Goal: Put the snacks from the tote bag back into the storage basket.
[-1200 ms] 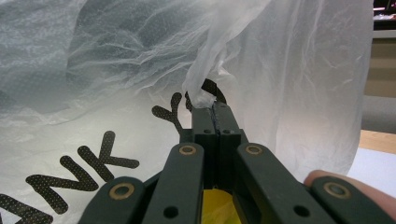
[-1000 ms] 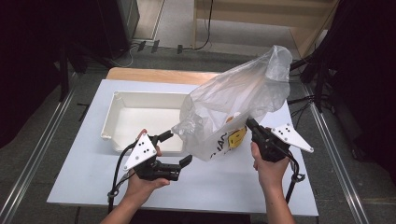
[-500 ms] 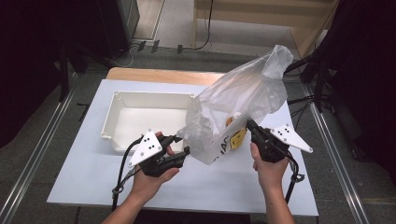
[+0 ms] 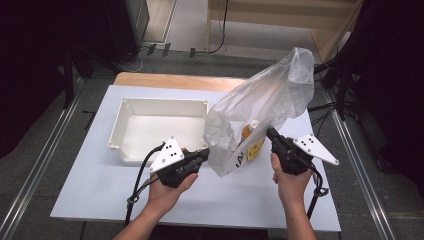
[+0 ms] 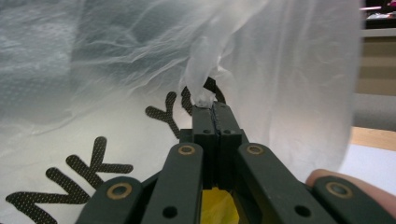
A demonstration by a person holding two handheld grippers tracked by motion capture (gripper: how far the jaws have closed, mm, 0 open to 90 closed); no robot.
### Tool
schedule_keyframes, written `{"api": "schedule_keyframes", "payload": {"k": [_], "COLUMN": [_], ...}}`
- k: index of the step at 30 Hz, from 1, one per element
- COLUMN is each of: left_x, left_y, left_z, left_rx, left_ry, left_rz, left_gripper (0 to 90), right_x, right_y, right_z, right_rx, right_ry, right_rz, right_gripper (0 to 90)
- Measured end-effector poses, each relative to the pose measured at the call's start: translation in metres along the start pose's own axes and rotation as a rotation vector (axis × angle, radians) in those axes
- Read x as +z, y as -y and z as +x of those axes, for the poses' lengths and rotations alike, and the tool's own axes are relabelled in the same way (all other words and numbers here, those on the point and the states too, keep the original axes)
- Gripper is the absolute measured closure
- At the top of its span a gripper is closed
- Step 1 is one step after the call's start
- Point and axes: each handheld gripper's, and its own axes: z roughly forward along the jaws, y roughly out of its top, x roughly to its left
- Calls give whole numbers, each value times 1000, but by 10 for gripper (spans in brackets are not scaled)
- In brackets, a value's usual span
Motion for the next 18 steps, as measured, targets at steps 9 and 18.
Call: {"api": "schedule_keyframes", "payload": {"k": [9, 18], "left_x": [11, 19], "left_y": [8, 14], "left_z": [5, 3], "left_rx": [-34, -40], "left_ry": [0, 1], "left_rz": [47, 69], "left_gripper": [900, 900], "right_x": [-12, -29], "right_y": [-14, -35], "right_z": [0, 12], "right_rx": [26, 7], "right_ry": [-29, -3], "right_rz": [-42, -129], "right_gripper": [629, 389]}}
